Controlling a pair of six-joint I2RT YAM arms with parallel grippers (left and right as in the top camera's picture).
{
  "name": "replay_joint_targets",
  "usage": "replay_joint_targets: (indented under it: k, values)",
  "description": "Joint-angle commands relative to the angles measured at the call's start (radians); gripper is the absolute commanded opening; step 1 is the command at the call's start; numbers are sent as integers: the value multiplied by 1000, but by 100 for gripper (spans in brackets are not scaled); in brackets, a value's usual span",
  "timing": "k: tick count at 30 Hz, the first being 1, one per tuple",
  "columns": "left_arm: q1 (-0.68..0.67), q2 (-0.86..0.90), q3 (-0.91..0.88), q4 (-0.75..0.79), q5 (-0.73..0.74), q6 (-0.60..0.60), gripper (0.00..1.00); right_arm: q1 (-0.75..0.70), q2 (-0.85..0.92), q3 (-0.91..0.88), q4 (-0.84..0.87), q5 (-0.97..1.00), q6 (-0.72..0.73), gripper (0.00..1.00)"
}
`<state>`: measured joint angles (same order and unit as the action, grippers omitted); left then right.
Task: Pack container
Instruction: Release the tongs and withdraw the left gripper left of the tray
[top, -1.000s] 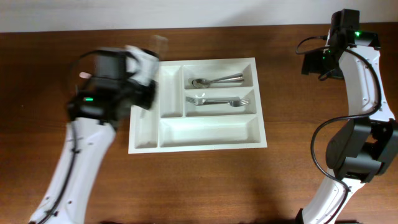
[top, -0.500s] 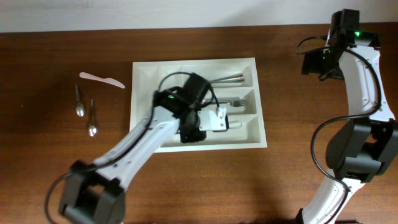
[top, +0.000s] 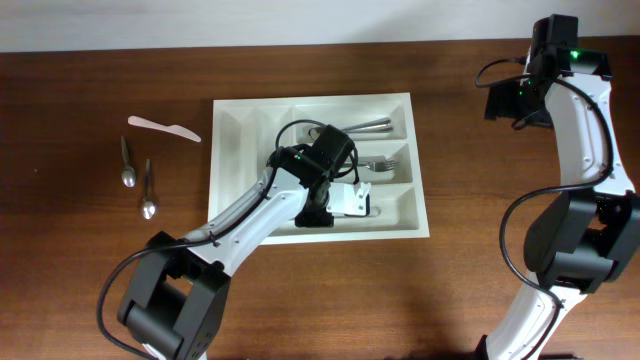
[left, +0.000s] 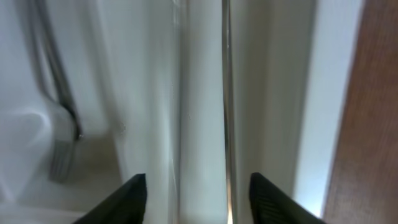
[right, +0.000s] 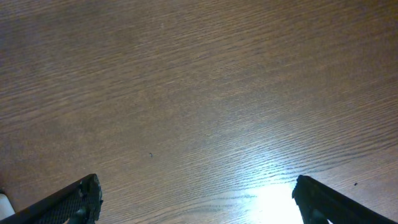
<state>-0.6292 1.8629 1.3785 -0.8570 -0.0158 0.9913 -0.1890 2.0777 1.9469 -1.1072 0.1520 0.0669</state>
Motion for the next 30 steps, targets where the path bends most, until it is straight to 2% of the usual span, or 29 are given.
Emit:
replay_joint_targets:
  k: [1, 6, 12, 15, 19, 23, 28, 29, 30]
  values:
    - [-5, 3, 13, 27, -18, 8, 59, 5, -20, 9, 0, -2, -7, 99]
    - [-8, -5, 61, 37, -6, -24, 58, 5, -20, 9, 0, -2, -7, 99]
    - [2, -18, 207, 65, -11, -153, 57, 5, -20, 9, 0, -2, -7, 99]
    - [34, -23, 305, 115, -110, -313, 58, 5, -20, 9, 0, -2, -7, 99]
    - [139, -23, 399, 151, -259, -584, 67, 5, -20, 9, 0, -2, -7, 99]
    - [277, -23, 411, 121, -276, -818, 67, 5, -20, 9, 0, -2, -7, 99]
    - [397, -23, 411, -17, -247, -848, 67, 5, -20, 9, 0, -2, -7, 99]
    - [418, -23, 411, -73, -240, -848, 71, 5, -20, 9, 0, -2, -7, 99]
    - [432, -23, 411, -120, -239, -848, 82, 5, -20, 9, 0, -2, -7, 99]
